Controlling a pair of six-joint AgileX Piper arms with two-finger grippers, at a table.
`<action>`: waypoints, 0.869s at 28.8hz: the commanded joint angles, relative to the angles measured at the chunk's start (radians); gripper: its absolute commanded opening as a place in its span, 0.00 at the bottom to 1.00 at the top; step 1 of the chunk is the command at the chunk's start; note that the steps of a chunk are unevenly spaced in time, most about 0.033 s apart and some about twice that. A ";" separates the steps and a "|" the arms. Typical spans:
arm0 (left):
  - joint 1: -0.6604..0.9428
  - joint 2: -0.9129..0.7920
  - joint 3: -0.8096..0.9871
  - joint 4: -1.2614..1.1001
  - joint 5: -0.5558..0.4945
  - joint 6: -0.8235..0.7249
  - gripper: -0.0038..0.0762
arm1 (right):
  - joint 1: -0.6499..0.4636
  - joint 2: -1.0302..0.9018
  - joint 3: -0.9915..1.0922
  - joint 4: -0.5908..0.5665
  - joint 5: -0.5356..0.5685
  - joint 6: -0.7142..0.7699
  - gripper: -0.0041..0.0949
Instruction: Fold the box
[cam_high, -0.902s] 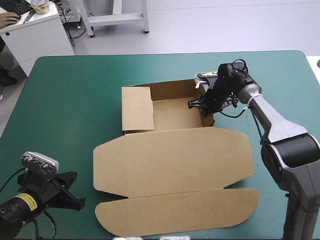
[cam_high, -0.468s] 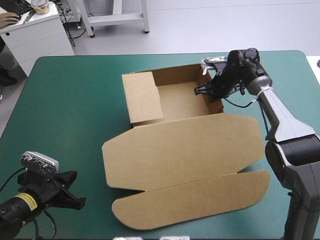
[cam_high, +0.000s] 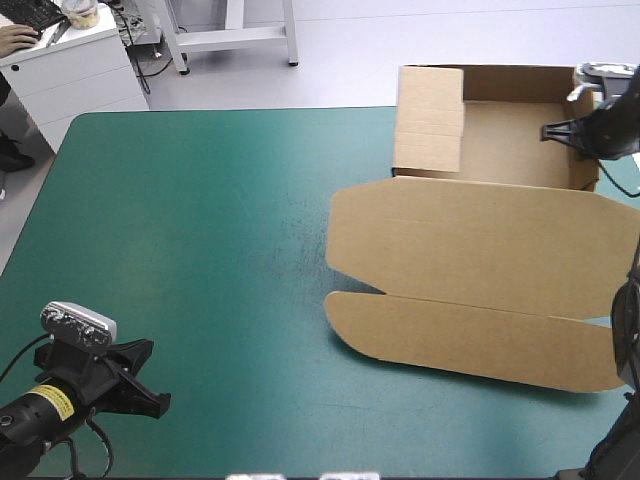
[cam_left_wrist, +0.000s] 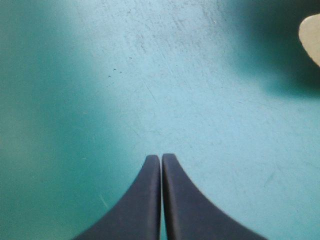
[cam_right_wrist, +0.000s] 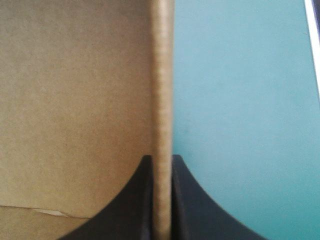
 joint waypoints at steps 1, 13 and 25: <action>0.002 0.004 -0.023 -0.001 -0.065 -0.002 0.04 | -0.106 -0.019 -0.034 0.017 -0.016 -0.010 0.04; 0.002 0.004 -0.023 0.030 -0.063 -0.002 0.04 | -0.319 0.130 -0.034 0.013 -0.024 0.013 0.02; 0.002 0.004 -0.023 0.030 -0.063 -0.002 0.04 | -0.379 0.148 -0.032 0.038 0.008 0.001 0.50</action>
